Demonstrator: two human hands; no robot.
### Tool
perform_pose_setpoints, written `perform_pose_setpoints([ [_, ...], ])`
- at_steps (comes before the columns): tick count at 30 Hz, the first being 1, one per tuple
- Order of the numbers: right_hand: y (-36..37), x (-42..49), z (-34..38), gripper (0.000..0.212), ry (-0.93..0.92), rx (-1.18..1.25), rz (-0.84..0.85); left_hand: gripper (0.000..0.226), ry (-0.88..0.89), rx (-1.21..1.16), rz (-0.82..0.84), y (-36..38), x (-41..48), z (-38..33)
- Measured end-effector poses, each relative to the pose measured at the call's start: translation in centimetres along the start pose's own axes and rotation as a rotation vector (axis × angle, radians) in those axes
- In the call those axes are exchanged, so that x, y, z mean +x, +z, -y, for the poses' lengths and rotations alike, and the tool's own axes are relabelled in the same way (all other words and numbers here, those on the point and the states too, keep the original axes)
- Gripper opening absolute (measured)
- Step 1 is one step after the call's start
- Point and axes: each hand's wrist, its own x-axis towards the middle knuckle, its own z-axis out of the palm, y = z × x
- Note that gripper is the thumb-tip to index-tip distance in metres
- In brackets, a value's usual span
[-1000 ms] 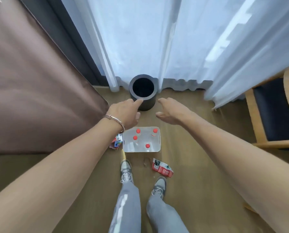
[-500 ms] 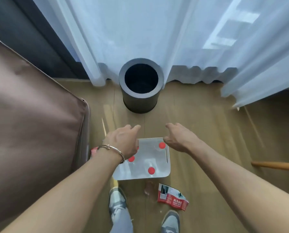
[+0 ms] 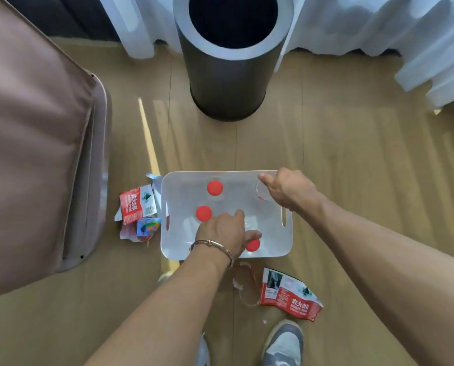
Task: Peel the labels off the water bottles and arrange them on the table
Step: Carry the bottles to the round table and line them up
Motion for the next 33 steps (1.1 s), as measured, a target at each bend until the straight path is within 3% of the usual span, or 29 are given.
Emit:
perform_pose_setpoints([
  [7, 0.2, -0.5, -1.6, 0.022, -0.119, -0.037, -0.127, 0.035, -0.063, -0.108, 0.028, 2.4, 0.7, -2.3],
  [11, -2.2, -2.6, -2.5, 0.032, -0.248, 0.012, -0.114, 0.033, -0.175, -0.215, 0.008, 1.9, -0.4, -1.9],
  [16, -5.7, -6.9, -3.3, 0.036, -0.340, 0.050, -0.086, 0.035, -0.156, -0.196, -0.071, -1.8, -4.4, -1.8],
  [19, -9.0, -10.8, -3.6, 0.030, -0.372, 0.057, -0.073, 0.037, -0.105, -0.180, -0.122, -6.0, -8.0, -2.6],
  [22, -13.3, -15.7, -3.8, 0.009, -0.410, 0.026, -0.068, 0.037, -0.058, -0.115, -0.176, -11.0, -12.3, -3.9],
  [26, -20.8, -23.2, -3.6, 0.003, -0.496, -0.075, -0.107, 0.037, 0.001, -0.047, -0.254, -19.1, -19.3, -6.0],
  [30, -29.7, -31.6, -2.7, 0.023, -0.577, -0.186, -0.148, 0.033, 0.102, 0.067, -0.310, -29.4, -27.2, -9.0],
  [33, -36.8, -37.8, -2.1, 0.020, -0.588, -0.220, -0.183, 0.032, 0.158, 0.117, -0.304, -37.5, -33.7, -11.5],
])
